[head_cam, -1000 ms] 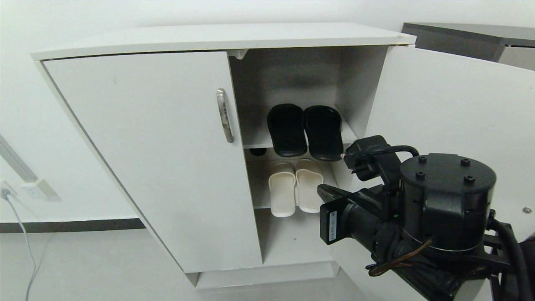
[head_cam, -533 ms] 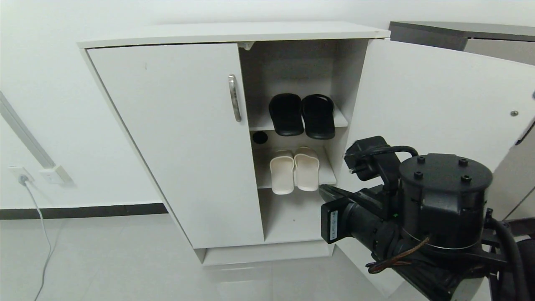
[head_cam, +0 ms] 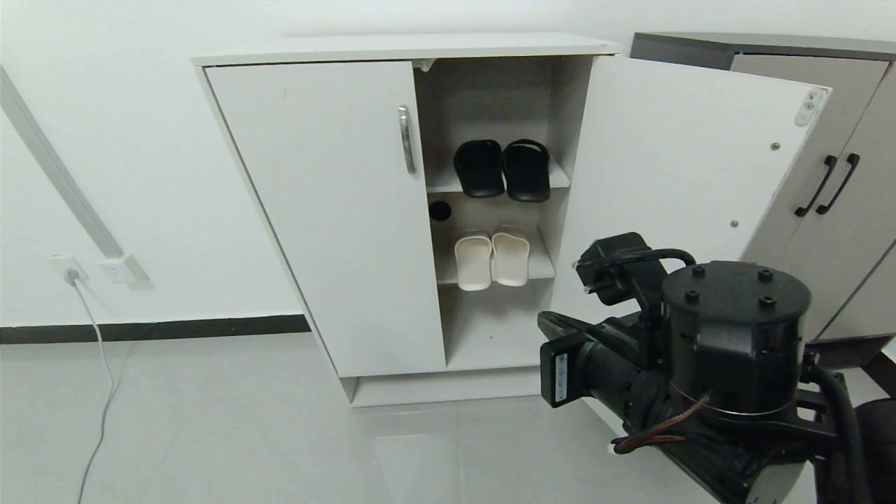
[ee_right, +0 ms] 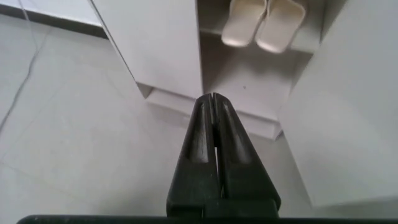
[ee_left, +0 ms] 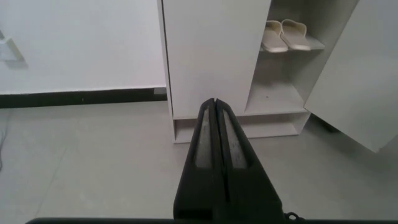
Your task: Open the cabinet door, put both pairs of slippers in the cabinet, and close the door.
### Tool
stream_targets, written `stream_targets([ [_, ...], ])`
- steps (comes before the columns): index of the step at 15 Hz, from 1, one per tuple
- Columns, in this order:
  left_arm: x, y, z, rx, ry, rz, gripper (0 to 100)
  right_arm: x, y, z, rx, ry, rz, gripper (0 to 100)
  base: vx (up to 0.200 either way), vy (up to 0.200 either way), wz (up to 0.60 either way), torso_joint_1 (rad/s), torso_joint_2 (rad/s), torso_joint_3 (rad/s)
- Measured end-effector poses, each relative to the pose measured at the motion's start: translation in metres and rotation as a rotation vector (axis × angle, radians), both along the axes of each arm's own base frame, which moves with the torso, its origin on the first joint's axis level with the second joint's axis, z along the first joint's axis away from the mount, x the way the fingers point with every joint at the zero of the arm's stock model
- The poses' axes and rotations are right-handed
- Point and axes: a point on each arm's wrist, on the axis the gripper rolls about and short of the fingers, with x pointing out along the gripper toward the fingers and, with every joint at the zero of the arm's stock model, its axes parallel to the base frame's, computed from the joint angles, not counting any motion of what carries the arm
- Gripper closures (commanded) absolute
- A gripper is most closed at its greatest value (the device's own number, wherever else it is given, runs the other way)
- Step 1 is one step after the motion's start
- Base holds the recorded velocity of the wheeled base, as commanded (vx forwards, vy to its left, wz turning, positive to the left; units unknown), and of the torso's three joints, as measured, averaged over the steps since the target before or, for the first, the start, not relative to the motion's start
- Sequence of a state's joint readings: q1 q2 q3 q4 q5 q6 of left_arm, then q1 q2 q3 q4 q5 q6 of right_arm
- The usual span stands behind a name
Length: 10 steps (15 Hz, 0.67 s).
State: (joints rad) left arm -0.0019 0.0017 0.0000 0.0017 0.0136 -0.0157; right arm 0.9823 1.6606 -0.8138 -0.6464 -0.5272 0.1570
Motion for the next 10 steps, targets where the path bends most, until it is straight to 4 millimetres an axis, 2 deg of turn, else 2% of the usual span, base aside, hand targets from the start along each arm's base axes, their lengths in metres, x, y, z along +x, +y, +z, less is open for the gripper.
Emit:
stream_targets([
  [10, 0.0, 0.0, 0.0, -0.001, 0.0, 0.0, 100, 0.0028, -0.0012, -0.01, -0.05, 0.011, -0.006, 100, 0.0, 0.0, 0.0, 0.0, 0.0, 0.0],
])
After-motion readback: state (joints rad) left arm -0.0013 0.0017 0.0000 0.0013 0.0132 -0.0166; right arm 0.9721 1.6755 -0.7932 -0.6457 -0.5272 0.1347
